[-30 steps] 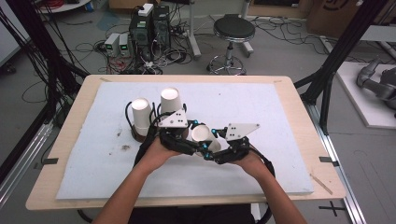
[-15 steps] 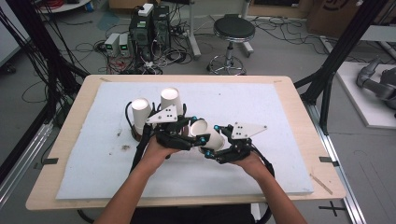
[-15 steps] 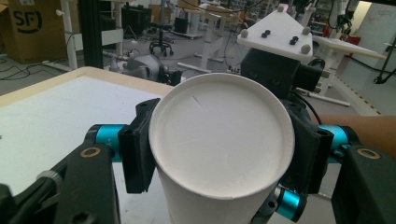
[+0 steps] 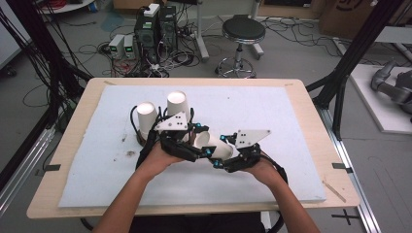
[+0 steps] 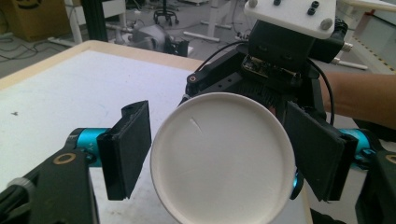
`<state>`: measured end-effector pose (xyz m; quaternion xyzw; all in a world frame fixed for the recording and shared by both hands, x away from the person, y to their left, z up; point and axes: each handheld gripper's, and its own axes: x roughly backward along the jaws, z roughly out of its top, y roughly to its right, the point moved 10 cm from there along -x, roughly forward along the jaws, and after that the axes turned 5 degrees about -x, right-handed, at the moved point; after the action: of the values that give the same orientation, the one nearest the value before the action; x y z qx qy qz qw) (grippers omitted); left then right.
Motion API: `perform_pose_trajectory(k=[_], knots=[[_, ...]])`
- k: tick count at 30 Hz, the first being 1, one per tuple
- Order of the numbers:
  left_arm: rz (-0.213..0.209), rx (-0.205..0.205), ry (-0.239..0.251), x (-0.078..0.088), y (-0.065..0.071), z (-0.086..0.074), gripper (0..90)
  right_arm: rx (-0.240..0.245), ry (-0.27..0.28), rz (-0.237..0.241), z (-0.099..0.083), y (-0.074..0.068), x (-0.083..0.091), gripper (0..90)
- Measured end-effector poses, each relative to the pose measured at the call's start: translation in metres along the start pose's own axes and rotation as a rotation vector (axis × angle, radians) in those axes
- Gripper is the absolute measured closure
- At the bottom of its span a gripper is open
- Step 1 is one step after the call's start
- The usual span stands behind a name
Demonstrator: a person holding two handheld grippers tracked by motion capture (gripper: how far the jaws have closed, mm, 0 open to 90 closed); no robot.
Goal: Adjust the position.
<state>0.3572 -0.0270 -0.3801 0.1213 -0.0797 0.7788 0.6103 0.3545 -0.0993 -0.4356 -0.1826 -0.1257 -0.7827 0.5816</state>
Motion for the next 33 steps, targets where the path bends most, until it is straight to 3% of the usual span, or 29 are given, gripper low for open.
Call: perform_pose_trajectory(k=[5, 9, 12, 20, 25, 29, 31, 33], knots=[[-0.064, -0.003, -0.022, 0.0, 0.004, -0.004, 35.0, 0.026, -0.021, 0.021, -0.002, -0.003, -0.002, 34.9], [-0.083, 0.02, 0.013, 0.002, 0.004, -0.001, 35.9, 0.016, 0.002, 0.033, 0.0, -0.004, -0.001, 27.4], [-0.084, 0.02, 0.033, 0.003, 0.005, 0.0, 36.1, -0.03, 0.052, 0.023, 0.006, -0.004, -0.001, 18.1], [-0.101, 0.037, 0.149, 0.011, 0.006, 0.012, 36.2, -0.113, 0.141, 0.055, 0.013, -0.005, 0.003, 18.0], [-0.114, 0.044, 0.173, 0.011, 0.007, 0.013, 36.2, -0.096, 0.165, 0.069, 0.016, -0.006, 0.005, 21.0], [-0.112, 0.058, 0.173, 0.011, 0.006, 0.01, 36.2, -0.054, 0.146, 0.07, 0.015, -0.006, 0.007, 26.6], [-0.109, 0.061, 0.163, 0.011, 0.006, 0.007, 35.8, -0.039, 0.13, 0.071, 0.014, -0.006, 0.008, 29.2], [-0.088, 0.039, 0.127, 0.009, 0.006, 0.003, 34.0, -0.022, 0.103, 0.061, 0.01, -0.005, 0.008, 30.8]])
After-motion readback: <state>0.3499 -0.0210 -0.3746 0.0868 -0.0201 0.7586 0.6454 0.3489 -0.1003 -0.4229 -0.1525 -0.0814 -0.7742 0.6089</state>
